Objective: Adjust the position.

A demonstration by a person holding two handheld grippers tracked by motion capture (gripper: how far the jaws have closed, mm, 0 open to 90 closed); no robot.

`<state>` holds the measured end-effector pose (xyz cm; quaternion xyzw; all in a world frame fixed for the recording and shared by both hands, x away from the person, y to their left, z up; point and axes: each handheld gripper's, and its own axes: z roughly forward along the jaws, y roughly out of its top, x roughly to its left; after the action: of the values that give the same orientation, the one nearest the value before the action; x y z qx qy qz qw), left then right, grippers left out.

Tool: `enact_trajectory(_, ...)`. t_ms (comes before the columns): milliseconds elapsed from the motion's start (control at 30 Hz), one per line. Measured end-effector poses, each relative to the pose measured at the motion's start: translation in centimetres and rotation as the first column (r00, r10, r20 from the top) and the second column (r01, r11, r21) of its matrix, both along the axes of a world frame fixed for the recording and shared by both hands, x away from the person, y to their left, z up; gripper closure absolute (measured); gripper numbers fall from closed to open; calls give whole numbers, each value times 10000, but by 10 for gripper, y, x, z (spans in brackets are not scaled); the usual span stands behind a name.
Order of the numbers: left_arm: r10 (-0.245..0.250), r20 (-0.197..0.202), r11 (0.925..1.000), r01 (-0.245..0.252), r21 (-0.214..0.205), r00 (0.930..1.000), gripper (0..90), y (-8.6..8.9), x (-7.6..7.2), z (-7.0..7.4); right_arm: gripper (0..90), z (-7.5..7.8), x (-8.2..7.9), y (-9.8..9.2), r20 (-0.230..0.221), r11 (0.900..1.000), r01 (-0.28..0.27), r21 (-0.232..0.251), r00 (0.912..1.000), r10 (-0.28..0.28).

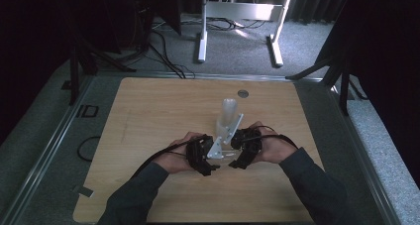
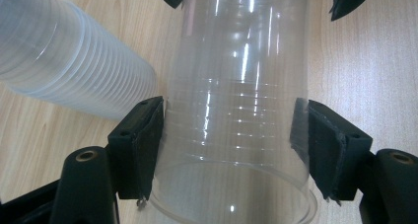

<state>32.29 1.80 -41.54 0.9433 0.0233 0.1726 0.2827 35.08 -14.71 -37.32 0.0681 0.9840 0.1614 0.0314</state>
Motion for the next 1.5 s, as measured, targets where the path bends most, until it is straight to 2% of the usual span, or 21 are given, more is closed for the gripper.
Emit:
enact_trajectory(100, -101, 107, 9998, 100, 180, 9999, 300, 0, 0, 1, 285, -1, 0, 1, -35, 10000, -28, -46, 10000, 28)
enact_trajectory(333, -111, 192, 9998, 108, 168, 9998, 300, 0, -1, 2, 292, -4, 1, 2, -27, 9999, -24, -118, 10000, 24)
enact_trajectory(367, -126, 211, 9998, 123, 159, 9997, 300, 0, -1, 2, 316, -4, 1, 2, -26, 9999, -24, -112, 10000, 23)
enact_trajectory(433, -82, 142, 10000, 81, 15, 9999, 300, 0, -1, 2, 337, -4, 1, 2, -4, 10000, -20, -70, 10000, 20)
enact_trajectory(867, 117, 255, 9999, -114, -106, 9996, 288, 0, -1, 2, 410, -1, 1, 0, 163, 9999, -49, 94, 9999, 47)
enact_trajectory(1233, 288, 317, 9993, -280, -242, 9991, 262, 2, 0, 3, 413, 0, 3, -1, 158, 9998, -29, 204, 9999, 25)
enact_trajectory(1467, 285, 331, 9989, -273, -377, 9990, 230, 4, 1, 7, 413, -1, 4, -4, -37, 9992, 29, 405, 10000, -27)
enact_trajectory(1500, 336, 217, 9976, -322, -612, 9992, 226, 5, 1, 7, 413, -1, 5, -5, -36, 9991, 61, 411, 10000, -59)
